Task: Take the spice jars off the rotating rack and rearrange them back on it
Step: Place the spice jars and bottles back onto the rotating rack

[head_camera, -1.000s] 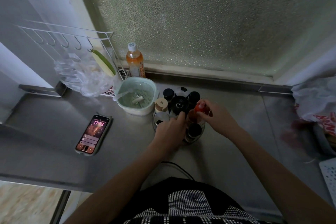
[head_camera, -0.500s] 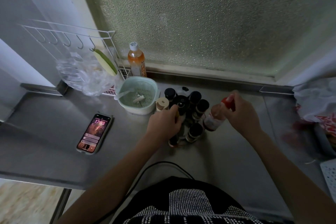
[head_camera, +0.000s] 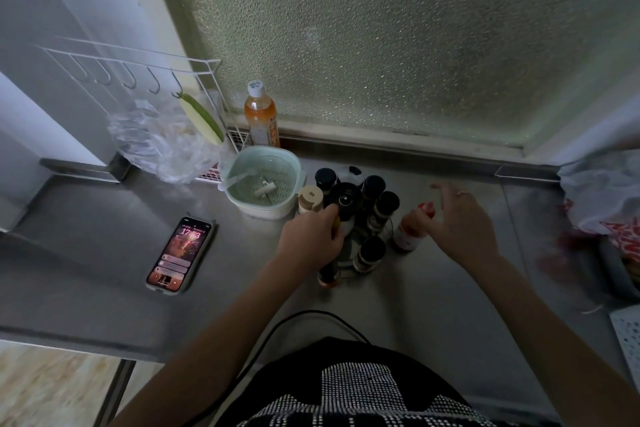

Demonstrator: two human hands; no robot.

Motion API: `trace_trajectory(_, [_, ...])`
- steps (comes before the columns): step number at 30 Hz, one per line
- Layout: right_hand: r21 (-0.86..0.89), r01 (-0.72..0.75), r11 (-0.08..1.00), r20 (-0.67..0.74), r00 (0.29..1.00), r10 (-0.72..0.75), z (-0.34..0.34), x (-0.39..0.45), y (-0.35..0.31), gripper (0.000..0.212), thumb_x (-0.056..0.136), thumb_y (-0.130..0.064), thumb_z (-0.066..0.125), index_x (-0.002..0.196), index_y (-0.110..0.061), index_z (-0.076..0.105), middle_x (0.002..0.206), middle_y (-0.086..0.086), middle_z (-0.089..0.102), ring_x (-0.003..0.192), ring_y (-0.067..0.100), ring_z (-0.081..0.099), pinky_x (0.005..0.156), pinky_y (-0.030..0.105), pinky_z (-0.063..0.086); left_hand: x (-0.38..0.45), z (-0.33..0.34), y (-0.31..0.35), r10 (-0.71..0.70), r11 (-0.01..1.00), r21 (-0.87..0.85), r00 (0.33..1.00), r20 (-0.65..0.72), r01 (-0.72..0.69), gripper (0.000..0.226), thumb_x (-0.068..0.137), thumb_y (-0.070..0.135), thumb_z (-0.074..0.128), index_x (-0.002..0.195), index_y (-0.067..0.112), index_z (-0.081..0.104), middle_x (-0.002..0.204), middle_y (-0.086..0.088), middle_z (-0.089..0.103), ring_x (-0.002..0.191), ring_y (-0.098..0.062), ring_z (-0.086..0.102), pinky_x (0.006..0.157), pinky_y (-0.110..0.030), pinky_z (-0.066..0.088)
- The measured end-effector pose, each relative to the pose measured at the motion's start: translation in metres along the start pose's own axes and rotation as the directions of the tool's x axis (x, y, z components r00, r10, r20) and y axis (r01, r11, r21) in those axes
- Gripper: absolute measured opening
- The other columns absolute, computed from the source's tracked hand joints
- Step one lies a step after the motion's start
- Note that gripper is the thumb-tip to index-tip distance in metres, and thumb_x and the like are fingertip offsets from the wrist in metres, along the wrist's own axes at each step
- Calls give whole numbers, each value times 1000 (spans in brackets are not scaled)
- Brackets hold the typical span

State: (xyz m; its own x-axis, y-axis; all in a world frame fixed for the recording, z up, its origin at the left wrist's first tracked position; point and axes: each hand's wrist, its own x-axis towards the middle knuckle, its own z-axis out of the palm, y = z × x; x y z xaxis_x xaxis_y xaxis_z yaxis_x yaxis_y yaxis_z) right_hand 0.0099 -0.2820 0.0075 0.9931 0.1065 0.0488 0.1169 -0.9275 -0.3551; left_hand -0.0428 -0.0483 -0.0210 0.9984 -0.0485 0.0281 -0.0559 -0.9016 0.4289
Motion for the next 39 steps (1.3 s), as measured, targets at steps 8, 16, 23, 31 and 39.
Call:
trace_trajectory(8, [-100,240,966,474,865,-165,47,-30,-43,53,83,-47,58,128,-25,42,123,8,54,106,27,57,81,39,52,-2,-1,0,2,1000,9,1000,1,-2,16,85,29,51,89,14,48,79,-10,64,70,-30,60,55,-30,36])
trace_trajectory(16, [6,159,987,342,927,-152,57,5,-44,49,84,-23,64,128,-20,43,112,15,56,102,33,59,81,41,50,-4,0,0,-9,1000,12,1000,-1,9,16,85,29,52,88,15,46,79,-7,62,61,-21,47,54,-30,34])
trace_trajectory(23, [-17,195,981,285,941,-182,39,-9,-58,54,80,-39,67,123,-23,39,114,5,55,102,23,58,76,38,51,-2,3,2,-40,999,-36,999,-31,39,19,87,31,50,93,15,43,82,-10,62,66,-28,57,55,-32,39])
trace_trajectory(31, [209,91,974,488,853,-184,58,-45,-93,39,79,-38,66,113,-21,57,111,4,66,102,22,62,70,28,44,1,6,10,-67,996,-57,997,-47,64,24,88,34,50,99,13,43,83,-12,64,71,-32,61,57,-32,42])
trace_trajectory(39, [10,176,984,405,899,-165,64,-34,-68,47,76,-45,61,118,-30,50,109,4,63,100,23,62,79,38,55,-6,-4,5,-222,967,-159,964,-146,199,28,90,39,49,101,14,47,87,-12,66,77,-32,62,64,-34,49])
